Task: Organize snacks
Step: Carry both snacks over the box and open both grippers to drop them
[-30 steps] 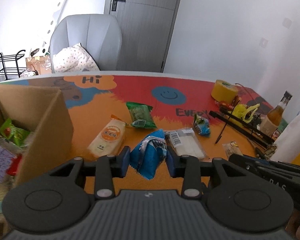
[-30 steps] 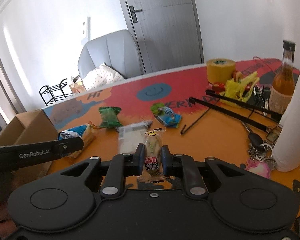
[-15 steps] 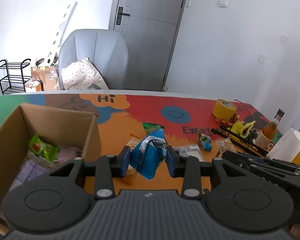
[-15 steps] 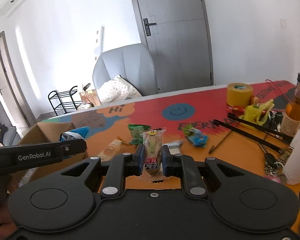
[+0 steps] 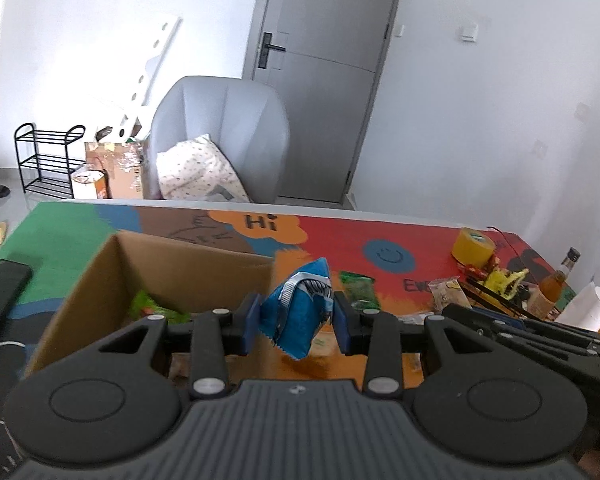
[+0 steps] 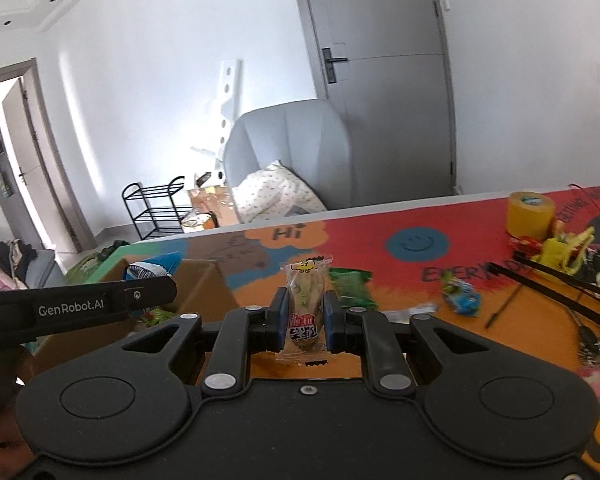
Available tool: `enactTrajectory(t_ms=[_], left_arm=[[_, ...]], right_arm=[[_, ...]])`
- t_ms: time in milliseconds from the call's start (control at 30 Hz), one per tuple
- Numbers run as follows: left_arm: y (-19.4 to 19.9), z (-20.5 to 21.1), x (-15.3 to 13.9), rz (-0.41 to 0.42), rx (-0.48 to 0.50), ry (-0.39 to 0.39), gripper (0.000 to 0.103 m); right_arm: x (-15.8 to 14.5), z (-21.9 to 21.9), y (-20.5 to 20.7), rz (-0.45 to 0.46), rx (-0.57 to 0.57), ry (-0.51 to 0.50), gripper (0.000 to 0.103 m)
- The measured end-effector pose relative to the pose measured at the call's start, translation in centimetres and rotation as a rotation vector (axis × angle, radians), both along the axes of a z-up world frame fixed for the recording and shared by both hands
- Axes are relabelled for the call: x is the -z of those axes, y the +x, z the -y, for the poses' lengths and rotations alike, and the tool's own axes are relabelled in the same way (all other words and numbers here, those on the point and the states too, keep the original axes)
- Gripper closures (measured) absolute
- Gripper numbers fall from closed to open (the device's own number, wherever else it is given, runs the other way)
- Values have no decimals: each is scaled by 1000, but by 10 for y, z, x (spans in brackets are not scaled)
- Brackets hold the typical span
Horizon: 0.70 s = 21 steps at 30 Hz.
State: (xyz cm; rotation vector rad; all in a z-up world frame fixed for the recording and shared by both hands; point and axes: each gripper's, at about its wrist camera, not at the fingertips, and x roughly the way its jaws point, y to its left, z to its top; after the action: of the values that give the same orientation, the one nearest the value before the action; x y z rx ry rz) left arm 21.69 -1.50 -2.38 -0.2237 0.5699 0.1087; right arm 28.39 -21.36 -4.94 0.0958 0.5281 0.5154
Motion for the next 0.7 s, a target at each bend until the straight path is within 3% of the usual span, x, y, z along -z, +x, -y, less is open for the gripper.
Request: enactTrajectory(t_ms=[700], left_arm=[[-15, -90, -4, -23, -113, -6, 63]], right_arm=[[-14, -76, -5, 24, -136, -20, 87]])
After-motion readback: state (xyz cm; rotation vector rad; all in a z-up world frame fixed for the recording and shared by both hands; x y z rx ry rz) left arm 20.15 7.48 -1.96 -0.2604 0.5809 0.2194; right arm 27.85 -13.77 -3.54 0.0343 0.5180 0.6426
